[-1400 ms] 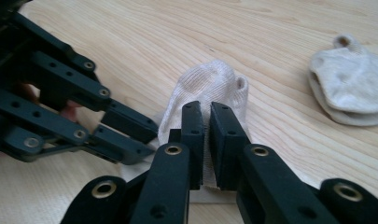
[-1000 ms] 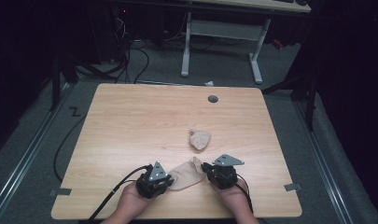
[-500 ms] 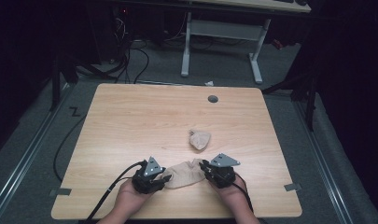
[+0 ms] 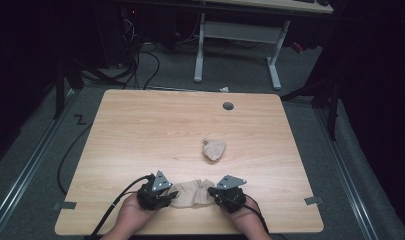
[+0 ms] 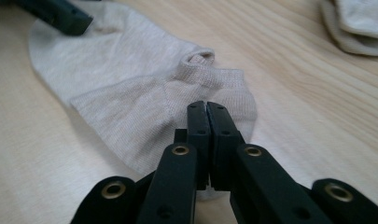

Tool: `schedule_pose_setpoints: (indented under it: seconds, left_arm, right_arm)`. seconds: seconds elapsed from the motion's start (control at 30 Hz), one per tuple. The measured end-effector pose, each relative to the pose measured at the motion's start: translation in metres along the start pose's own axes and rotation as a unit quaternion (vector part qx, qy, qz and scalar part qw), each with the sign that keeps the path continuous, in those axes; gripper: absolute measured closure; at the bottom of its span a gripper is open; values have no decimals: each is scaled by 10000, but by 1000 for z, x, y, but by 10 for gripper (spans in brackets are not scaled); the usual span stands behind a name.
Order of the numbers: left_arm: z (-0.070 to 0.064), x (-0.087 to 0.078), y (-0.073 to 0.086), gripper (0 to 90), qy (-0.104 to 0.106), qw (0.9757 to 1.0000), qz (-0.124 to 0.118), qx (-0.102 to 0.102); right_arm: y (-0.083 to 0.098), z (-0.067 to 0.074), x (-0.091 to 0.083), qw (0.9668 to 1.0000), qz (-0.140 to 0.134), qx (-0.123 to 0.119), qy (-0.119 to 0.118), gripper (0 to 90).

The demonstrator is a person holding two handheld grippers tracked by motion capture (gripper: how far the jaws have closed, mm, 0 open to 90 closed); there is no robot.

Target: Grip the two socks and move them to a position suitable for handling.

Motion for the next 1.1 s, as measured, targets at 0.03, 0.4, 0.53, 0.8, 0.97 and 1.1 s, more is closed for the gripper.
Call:
schedule_pose_setpoints:
  seconds: [0.03,0.4,0.53,0.8,0.97,1.1]
  left_arm:
    - [1,-3,1,633,-27,9998,119,141]
    - [22,-53,19,572,-302,9986,-390,-194]
    - [41,-51,31,522,-314,9959,-478,-694]
    - [44,-50,31,465,-389,9964,-536,-530]
    - [47,-52,32,462,-420,9961,-581,-519]
    - [50,-53,34,462,-442,9956,-600,-574]
  right_arm:
    - [1,5,-1,10000,22,-81,-1,871]
    - [-6,-11,-19,9977,-669,51,101,668]
    - [-19,-23,-17,9962,-840,106,190,579]
    - [-45,-46,-2,9941,-789,241,710,512]
    - [-67,-62,12,9923,-792,294,902,517]
    - [-83,-74,29,9906,-573,259,1212,590]
Point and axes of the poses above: each handheld gripper's, and its own axes: x roughly forward along the jaws, y roughly out of its underside, z roughly to its left, the point moved 2 cm from there along x, roughly forward along the jaws, and after that the axes turned 12 degrees about x, right-handed, at the moved point
